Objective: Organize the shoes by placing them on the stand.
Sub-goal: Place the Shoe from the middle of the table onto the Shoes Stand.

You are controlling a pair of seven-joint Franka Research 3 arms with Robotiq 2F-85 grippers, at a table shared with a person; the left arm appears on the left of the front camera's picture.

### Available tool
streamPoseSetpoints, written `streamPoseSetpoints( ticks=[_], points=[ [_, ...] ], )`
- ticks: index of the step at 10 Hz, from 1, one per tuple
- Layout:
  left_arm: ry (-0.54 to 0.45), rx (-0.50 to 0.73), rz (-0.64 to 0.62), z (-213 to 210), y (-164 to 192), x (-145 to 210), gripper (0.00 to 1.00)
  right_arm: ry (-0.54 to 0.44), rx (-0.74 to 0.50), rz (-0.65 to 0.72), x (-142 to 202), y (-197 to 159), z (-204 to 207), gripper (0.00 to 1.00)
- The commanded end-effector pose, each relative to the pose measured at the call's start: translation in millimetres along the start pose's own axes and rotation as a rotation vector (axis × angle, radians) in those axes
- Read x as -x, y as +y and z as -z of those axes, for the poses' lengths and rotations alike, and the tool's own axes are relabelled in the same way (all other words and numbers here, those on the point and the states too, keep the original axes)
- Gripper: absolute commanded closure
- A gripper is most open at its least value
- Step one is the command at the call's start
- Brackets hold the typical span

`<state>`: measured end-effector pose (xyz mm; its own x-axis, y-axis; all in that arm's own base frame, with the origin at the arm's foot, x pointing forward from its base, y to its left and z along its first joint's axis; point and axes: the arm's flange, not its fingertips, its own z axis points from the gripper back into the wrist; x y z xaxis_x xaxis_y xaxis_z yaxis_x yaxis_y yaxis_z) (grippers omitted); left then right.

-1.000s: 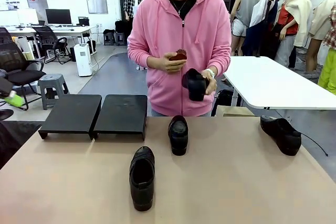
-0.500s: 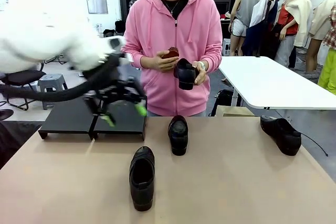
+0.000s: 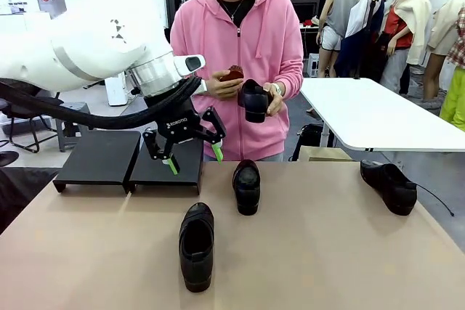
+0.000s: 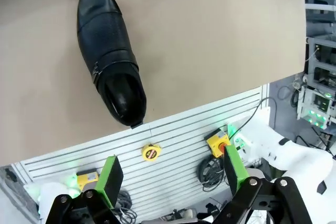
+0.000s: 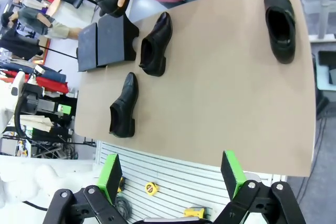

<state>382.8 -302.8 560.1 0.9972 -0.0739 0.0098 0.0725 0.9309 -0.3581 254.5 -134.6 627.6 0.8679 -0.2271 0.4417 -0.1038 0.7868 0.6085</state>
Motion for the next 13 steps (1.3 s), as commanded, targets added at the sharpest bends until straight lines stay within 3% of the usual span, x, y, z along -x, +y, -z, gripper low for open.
streamPoseSetpoints(
  ticks=[1,3,8,11,13],
  points=[
    [0.037,0.002,0.01,39.7,0.6,-12.6,0.0,-0.004,-0.014,-0.013,-0.5,0.7,-0.9,0.0],
    [-0.02,-0.014,-0.048,77.8,13.4,-20.5,0.0,-0.004,-0.014,-0.013,-0.5,0.7,-0.9,0.0],
    [0.063,-0.086,-0.074,179.7,14.4,-34.7,0.0,-0.004,-0.014,-0.013,-0.5,0.7,-0.9,0.0],
    [0.131,-0.162,-0.11,206.5,19.2,-18.3,0.0,-0.004,-0.014,-0.013,-0.5,0.7,-0.9,0.0],
    [0.079,-0.174,-0.128,225.5,27.7,-20.2,0.0,-0.004,-0.014,-0.013,-0.5,0.7,-0.9,0.0]
  ],
)
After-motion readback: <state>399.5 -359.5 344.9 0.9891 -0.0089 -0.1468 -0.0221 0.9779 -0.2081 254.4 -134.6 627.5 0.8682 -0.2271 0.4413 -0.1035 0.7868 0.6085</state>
